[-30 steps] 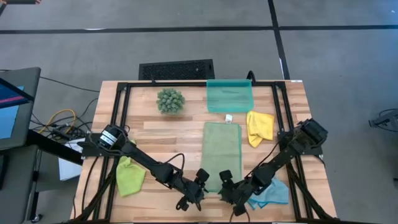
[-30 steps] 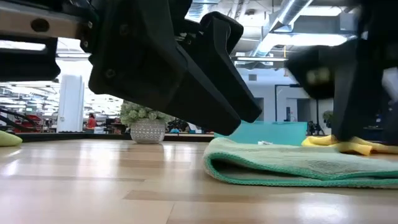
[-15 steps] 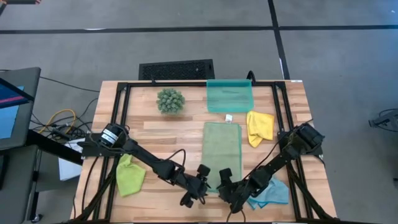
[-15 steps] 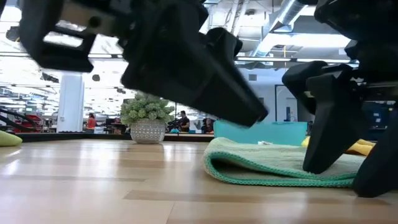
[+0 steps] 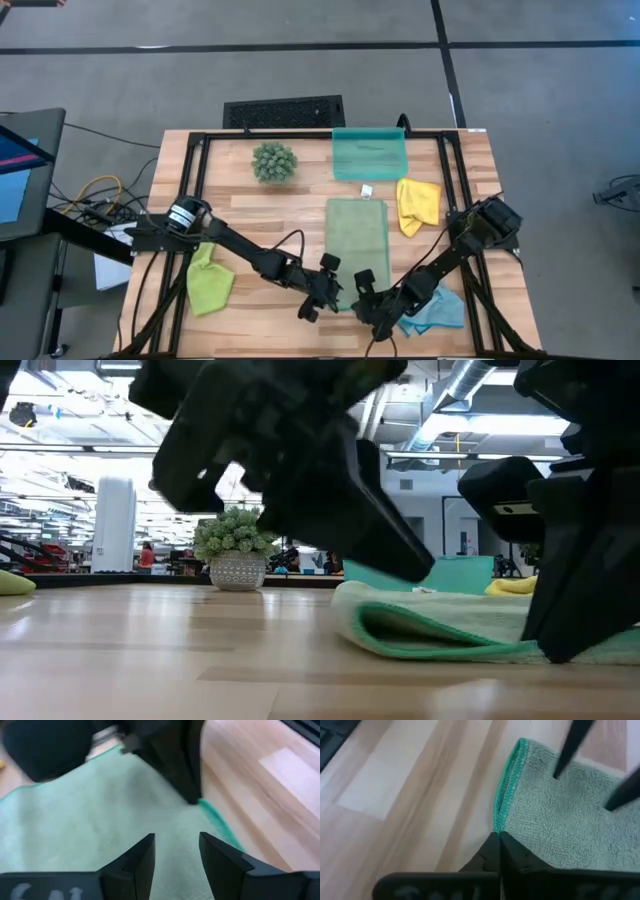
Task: Roll microfiber towels into tight, uniform cylinder then place into a basket
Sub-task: Roll the dark green microfiber cloth
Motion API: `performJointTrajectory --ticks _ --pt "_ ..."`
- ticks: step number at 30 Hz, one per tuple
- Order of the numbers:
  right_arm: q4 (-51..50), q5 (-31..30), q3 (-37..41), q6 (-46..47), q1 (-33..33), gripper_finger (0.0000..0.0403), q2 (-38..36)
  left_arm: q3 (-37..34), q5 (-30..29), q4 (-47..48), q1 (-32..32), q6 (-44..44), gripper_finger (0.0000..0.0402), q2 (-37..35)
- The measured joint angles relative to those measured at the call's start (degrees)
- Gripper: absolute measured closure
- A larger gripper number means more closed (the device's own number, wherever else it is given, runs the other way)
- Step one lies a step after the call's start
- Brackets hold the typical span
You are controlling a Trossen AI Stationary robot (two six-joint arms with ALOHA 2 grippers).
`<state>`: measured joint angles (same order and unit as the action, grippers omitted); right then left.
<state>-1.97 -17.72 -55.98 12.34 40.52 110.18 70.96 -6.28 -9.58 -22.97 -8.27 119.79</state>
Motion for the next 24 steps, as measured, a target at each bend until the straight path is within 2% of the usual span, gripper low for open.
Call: performJointTrajectory --ticks 6,10,15,20,24 --pt "-0.15 1.42 0.89 0.79 0.69 0.0394 -5.05 -0.05 3.50 0.65 -0.13 -1.58 0.0255 1.99" --pt "2.51 2.05 3.99 3.62 -0.65 0.0394 -6.17 -0.08 1.35 1.41 -0.99 -2.12 0.0255 1.48" --pt "6.85 4.54 7.30 7.33 -2.19 0.0386 -6.17 -0.11 -2.79 2.81 -2.80 -8.76 0.0255 -0.34" --pt "7.97 4.85 8.13 8.24 -2.80 0.0392 -6.16 -0.12 -2.29 -0.24 -4.33 -12.91 0.0255 -0.40" --pt "8.04 4.85 8.13 9.22 -3.13 0.0388 -6.17 -0.13 0.05 -1.10 -4.40 -11.11 0.0247 -0.01"
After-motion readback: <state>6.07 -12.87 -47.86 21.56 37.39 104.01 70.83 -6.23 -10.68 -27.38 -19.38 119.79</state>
